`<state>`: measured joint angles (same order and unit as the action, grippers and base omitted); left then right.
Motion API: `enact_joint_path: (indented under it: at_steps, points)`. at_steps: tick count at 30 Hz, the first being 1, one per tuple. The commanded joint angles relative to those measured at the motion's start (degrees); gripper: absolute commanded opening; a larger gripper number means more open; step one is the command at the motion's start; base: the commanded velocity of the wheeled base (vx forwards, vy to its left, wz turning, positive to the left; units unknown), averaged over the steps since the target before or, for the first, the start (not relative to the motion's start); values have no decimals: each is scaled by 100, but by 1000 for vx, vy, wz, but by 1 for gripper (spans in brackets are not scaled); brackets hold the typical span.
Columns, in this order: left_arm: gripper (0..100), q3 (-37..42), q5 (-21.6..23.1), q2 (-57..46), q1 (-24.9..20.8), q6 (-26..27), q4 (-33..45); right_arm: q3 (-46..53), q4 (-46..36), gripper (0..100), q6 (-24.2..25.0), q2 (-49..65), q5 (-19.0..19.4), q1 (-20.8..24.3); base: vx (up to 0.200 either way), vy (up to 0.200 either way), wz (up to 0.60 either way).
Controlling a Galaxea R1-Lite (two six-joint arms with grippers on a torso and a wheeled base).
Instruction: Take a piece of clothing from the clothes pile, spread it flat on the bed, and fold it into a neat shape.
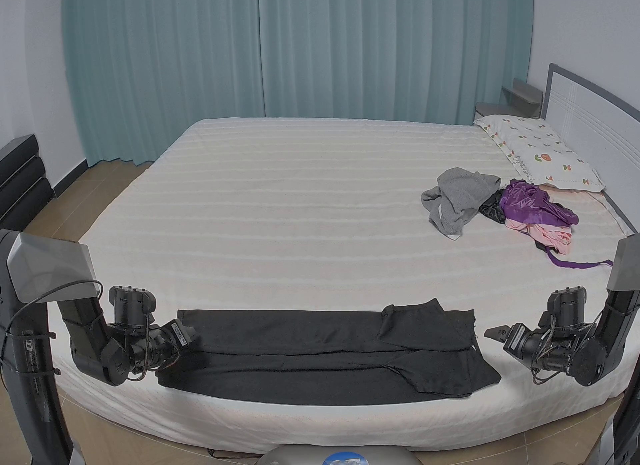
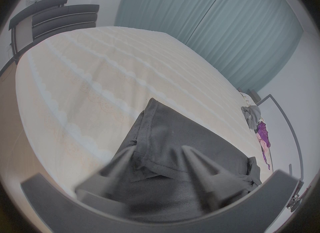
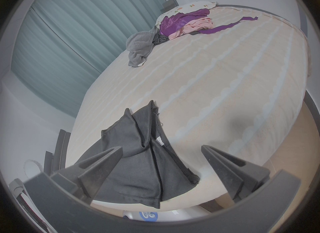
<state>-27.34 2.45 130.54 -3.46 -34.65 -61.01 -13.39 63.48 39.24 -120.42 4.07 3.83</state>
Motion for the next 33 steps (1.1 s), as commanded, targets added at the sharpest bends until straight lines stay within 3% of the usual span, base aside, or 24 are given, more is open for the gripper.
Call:
enact_joint_path:
  at_steps: [1, 8, 10, 18, 33]
  points:
    - [0, -17, -52, 16, 39, -69, -25, -182, -11, 100, 277, 150, -3, 109, 0, 0, 0]
    - [0, -78, -96, -345, 12, -157, 2, -595, -116, 100, 699, 98, -64, 479, 0, 0, 0]
    - [0, -148, -140, -415, -58, -157, 19, -1035, -512, 100, 936, -149, -73, 786, 0, 0, 0]
    - [0, -113, -148, -415, -172, -174, 11, -1861, -1268, 100, 1015, -781, -460, 1120, 0, 0, 0]
    - [0, -131, -148, -406, -146, -174, 11, -2370, -1900, 100, 1015, -1027, -565, 1173, 0, 0, 0]
